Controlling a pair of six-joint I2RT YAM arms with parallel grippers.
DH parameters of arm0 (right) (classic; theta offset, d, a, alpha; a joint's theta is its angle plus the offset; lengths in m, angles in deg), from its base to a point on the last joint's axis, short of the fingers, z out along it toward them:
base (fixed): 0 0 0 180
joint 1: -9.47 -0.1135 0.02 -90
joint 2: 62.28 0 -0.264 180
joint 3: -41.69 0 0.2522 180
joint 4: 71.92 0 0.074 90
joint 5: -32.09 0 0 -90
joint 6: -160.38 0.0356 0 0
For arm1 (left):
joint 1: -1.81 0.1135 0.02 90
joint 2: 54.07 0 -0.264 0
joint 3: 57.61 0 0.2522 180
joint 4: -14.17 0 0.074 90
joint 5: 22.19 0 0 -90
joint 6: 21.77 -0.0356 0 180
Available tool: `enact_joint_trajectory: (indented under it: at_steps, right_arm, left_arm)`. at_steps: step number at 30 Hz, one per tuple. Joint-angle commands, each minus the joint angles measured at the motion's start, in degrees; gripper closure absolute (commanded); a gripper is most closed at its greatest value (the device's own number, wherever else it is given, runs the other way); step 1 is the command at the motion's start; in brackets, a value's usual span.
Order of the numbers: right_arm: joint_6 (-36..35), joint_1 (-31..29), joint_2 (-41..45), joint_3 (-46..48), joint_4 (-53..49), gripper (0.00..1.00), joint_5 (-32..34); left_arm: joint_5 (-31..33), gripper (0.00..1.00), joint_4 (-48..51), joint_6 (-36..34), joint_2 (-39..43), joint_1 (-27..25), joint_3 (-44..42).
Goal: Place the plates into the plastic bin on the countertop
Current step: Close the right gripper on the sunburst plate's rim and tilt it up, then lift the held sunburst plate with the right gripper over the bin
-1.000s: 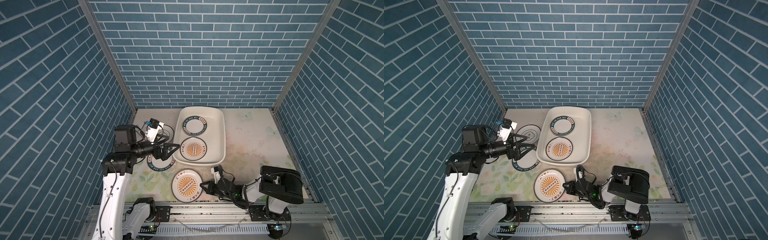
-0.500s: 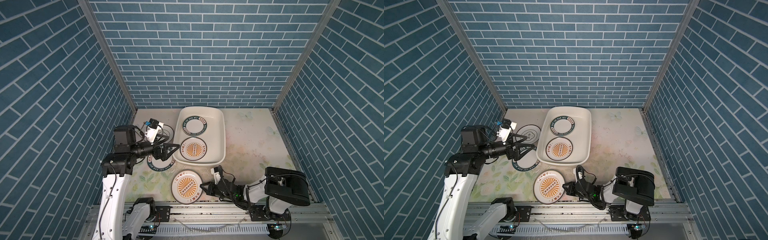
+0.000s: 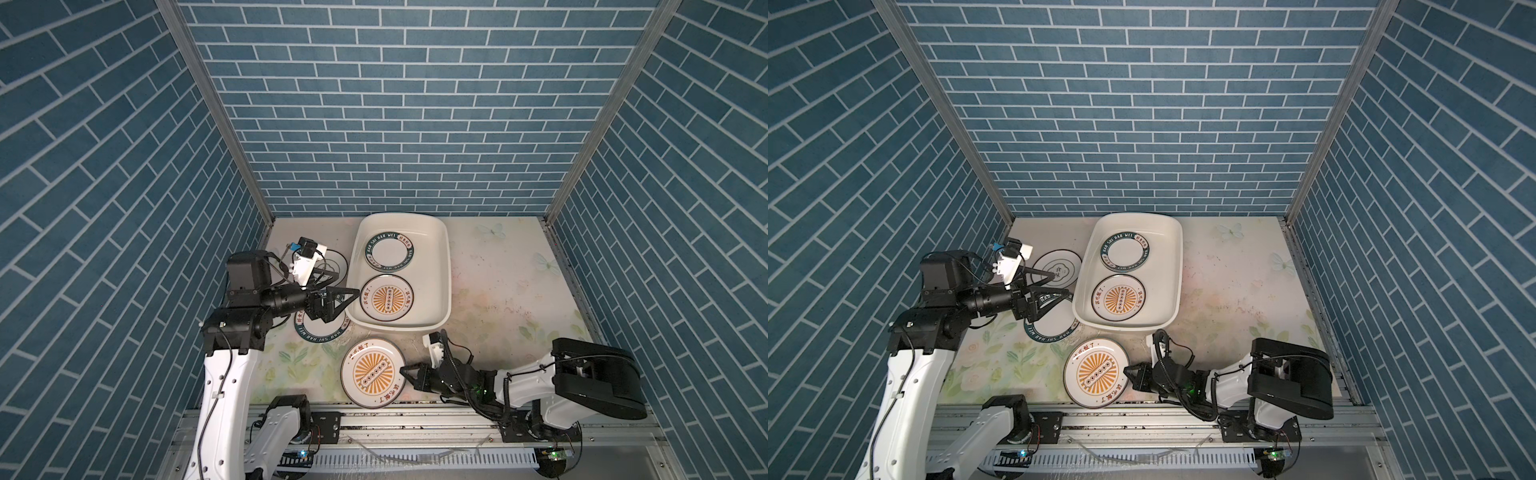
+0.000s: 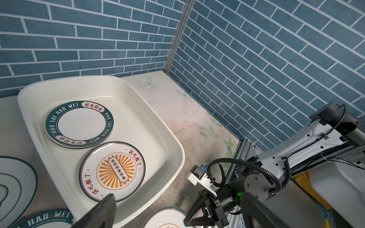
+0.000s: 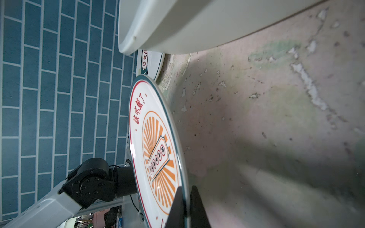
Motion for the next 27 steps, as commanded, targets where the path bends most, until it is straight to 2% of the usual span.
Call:
enact_joint_trajectory:
  at_steps: [1,20,24,27]
  right_arm:
    - [-2.08,-0.55,3.91,-1.80,-5.12,1.00,0.90]
    - [-9.39,-0.05,17.79,-11.71,-30.88,1.00,-4.31]
    - [-11.34,2.23,21.81,-15.94,-38.91,1.00,-5.76]
    - [-12.60,5.43,24.59,-19.48,-45.70,1.00,-8.27]
  left_arm:
    - [-0.97,0.00,-0.69,0.46,0.12,0.24,1.83]
    - [-1.45,0.01,-0.99,1.08,0.35,2.33,2.11]
    - [-4.85,0.00,-2.22,2.82,-0.02,3.59,2.15]
    - [-4.89,0.01,-2.51,3.18,0.51,4.79,2.41]
